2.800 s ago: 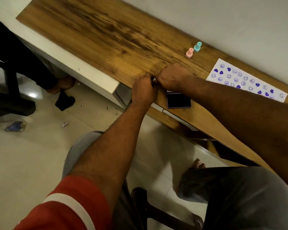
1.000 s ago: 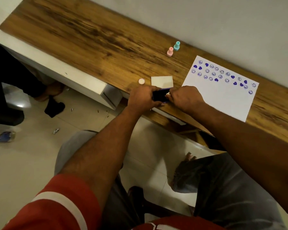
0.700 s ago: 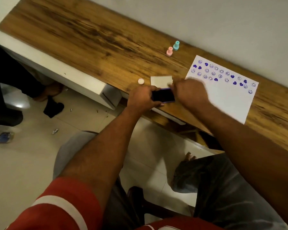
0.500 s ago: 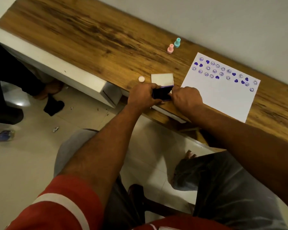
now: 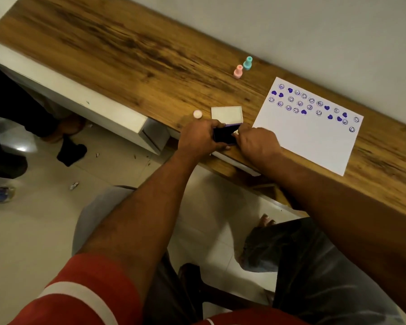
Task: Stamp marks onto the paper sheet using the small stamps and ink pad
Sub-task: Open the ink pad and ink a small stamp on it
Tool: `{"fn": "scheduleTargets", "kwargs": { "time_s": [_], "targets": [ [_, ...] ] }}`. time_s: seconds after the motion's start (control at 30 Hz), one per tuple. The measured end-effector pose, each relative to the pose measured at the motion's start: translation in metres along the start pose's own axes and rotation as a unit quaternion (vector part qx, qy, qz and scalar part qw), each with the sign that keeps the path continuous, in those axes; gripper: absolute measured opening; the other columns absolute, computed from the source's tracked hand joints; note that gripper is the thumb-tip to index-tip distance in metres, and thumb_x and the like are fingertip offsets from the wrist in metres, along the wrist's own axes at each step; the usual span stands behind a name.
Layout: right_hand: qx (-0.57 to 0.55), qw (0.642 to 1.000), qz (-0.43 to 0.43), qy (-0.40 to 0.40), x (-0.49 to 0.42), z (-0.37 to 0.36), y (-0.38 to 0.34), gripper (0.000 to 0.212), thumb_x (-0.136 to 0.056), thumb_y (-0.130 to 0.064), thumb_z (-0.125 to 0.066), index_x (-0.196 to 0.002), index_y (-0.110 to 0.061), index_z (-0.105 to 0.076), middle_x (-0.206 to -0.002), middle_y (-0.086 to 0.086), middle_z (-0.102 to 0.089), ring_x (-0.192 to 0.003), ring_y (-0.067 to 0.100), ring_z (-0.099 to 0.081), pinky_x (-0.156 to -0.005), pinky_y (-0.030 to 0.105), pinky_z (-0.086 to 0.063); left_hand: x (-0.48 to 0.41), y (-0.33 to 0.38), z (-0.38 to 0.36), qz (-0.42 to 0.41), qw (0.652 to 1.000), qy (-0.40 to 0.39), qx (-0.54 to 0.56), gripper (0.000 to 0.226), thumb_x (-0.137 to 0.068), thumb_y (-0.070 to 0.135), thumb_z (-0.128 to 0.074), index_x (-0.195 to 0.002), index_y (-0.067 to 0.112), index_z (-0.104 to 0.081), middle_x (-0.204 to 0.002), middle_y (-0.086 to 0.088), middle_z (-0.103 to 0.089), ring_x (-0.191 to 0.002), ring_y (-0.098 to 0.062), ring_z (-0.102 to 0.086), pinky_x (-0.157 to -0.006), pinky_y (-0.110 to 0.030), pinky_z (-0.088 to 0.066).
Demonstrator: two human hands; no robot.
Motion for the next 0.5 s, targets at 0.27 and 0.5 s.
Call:
{"fn": "scheduleTargets", "kwargs": {
  "time_s": [0.27,0.5],
  "targets": [
    [-0.003,0.999,-0.037,-0.006,0.001,-0.003,-0.002,0.034,-0.106,-0.030,-0.052,-0.132,-0.009,-0.052,-0.114,0.013,-0.070,-0.093,0.029,-0.070,-0.077,0.038,-0.055,0.001,0.002,0.002,-0.004,1.000,-0.001,-0.006,0.068,-0.070,0.055,-0.091,-0.129,0.028,-0.072,-0.110,0.003,-0.078,-0.097,-0.017,-0.072,-0.078,-0.033,-0.058],
    [-0.078,0.996,-0.036,-0.003,-0.006,-0.002,0.013,0.034,-0.108,-0.039,-0.046,-0.122,-0.013,-0.063,-0.110,0.012,-0.071,-0.091,0.028,-0.068,-0.076,0.037,-0.051,-0.002,0.003,0.000,0.010,1.000,-0.013,-0.025,0.069,-0.065,0.058,-0.093,-0.124,0.032,-0.072,-0.107,0.005,-0.077,-0.091,-0.013,-0.069,-0.067,-0.025,-0.049]
  ]
}}
Point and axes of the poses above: each hand's wrist, its own x-axis away from the middle knuckle, its own z-axis out of the back of the hand, y = z × x, the point moved 8 cm from there along -x, towards the middle knuckle
